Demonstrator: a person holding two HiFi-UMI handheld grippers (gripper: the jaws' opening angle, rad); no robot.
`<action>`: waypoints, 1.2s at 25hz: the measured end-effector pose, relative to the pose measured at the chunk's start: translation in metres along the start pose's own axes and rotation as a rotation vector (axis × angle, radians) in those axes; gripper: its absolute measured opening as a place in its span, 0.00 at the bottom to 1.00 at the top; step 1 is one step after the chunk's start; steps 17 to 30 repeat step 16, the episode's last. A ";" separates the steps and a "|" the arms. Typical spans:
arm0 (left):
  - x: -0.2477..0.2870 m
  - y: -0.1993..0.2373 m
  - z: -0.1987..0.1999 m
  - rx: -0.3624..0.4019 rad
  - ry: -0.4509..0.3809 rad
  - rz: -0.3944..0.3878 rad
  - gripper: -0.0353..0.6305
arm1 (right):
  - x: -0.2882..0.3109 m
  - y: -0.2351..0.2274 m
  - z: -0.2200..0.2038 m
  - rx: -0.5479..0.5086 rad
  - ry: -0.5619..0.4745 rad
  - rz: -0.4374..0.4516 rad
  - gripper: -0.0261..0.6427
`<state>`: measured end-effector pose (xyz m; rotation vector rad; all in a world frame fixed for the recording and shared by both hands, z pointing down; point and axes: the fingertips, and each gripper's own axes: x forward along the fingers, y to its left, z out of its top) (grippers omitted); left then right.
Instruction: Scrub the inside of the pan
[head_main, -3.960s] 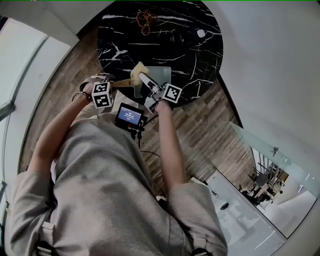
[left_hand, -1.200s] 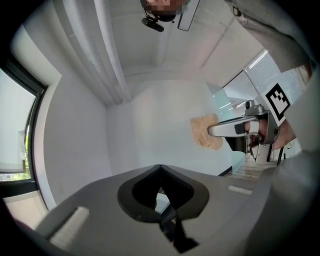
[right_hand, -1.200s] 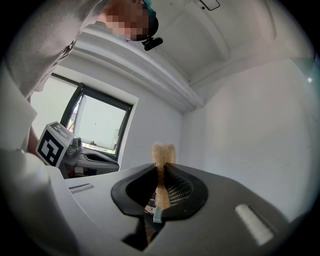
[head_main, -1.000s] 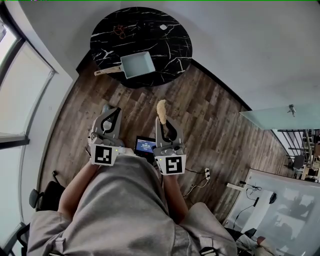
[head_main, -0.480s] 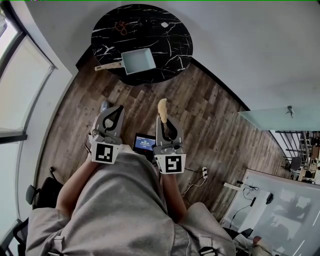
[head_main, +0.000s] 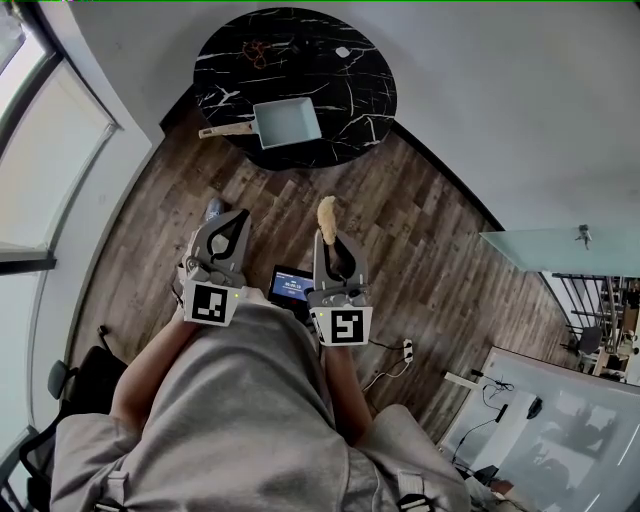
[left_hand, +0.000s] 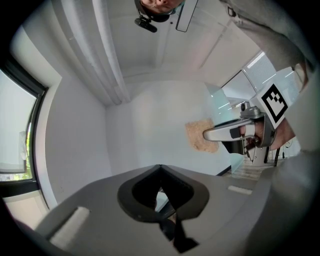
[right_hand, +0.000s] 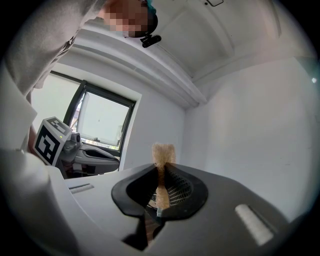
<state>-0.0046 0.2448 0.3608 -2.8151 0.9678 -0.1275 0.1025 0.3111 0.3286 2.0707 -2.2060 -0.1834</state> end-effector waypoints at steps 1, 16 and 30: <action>0.000 0.001 -0.001 0.000 0.000 0.002 0.05 | 0.000 0.000 -0.001 0.001 0.000 -0.001 0.10; 0.006 -0.007 -0.008 0.026 0.018 -0.011 0.06 | 0.001 -0.012 -0.014 0.008 0.023 -0.004 0.10; 0.006 -0.007 -0.008 0.026 0.018 -0.011 0.06 | 0.001 -0.012 -0.014 0.008 0.023 -0.004 0.10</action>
